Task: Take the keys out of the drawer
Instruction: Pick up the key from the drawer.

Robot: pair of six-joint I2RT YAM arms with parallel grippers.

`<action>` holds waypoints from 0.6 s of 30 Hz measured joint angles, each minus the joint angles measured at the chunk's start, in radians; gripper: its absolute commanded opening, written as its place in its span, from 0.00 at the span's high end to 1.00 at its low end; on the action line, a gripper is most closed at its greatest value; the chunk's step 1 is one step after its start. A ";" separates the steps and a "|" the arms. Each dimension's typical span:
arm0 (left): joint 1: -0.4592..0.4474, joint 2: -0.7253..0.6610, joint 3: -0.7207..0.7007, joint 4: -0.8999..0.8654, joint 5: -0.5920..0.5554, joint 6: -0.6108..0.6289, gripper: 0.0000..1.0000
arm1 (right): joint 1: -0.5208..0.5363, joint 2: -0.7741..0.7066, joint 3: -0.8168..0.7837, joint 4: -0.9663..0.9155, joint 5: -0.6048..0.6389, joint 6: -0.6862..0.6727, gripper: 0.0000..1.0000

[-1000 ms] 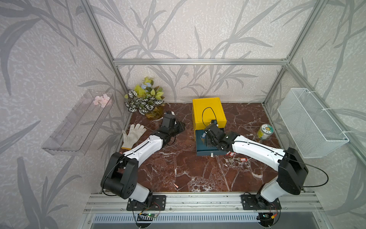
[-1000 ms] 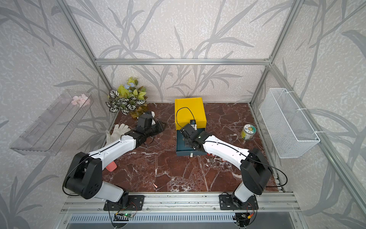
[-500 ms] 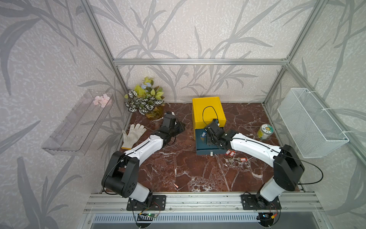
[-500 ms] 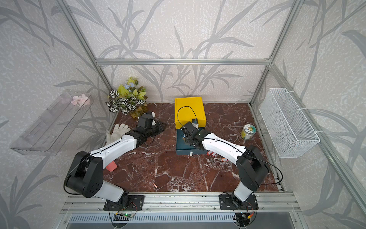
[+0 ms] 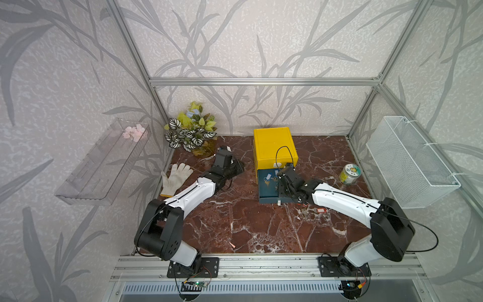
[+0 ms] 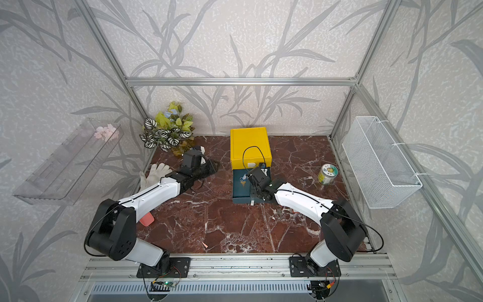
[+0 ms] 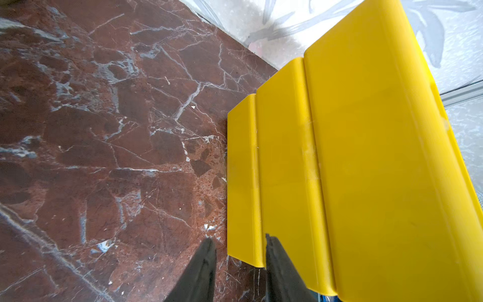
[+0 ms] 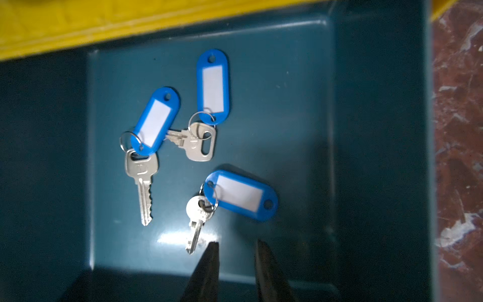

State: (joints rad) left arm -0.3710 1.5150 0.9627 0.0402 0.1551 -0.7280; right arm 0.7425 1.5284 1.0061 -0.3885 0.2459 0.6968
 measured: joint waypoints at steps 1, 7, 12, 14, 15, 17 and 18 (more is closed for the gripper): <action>0.000 0.001 0.002 0.000 0.000 0.002 0.65 | 0.000 -0.001 0.000 0.008 0.001 -0.006 0.71; 0.000 0.002 0.002 -0.001 0.000 0.002 0.65 | 0.000 0.012 0.008 0.055 -0.001 -0.014 0.71; 0.001 0.005 0.004 -0.002 0.001 0.003 0.65 | 0.000 0.066 0.040 0.079 -0.011 -0.014 0.71; 0.001 0.010 0.007 -0.003 0.001 0.003 0.65 | 0.000 0.081 0.045 0.082 -0.011 -0.014 0.71; 0.001 0.012 0.009 -0.003 0.000 0.003 0.65 | 0.000 0.084 0.045 0.081 -0.011 -0.014 0.71; 0.001 0.018 0.015 -0.002 0.001 0.003 0.65 | -0.002 0.087 0.045 0.079 -0.010 -0.014 0.70; 0.001 0.019 0.017 -0.002 0.001 0.003 0.65 | -0.002 0.087 0.045 0.077 -0.009 -0.014 0.70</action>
State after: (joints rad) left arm -0.3702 1.5341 0.9794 0.0380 0.1558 -0.7254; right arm 0.7410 1.6157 1.0515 -0.3115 0.2367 0.6827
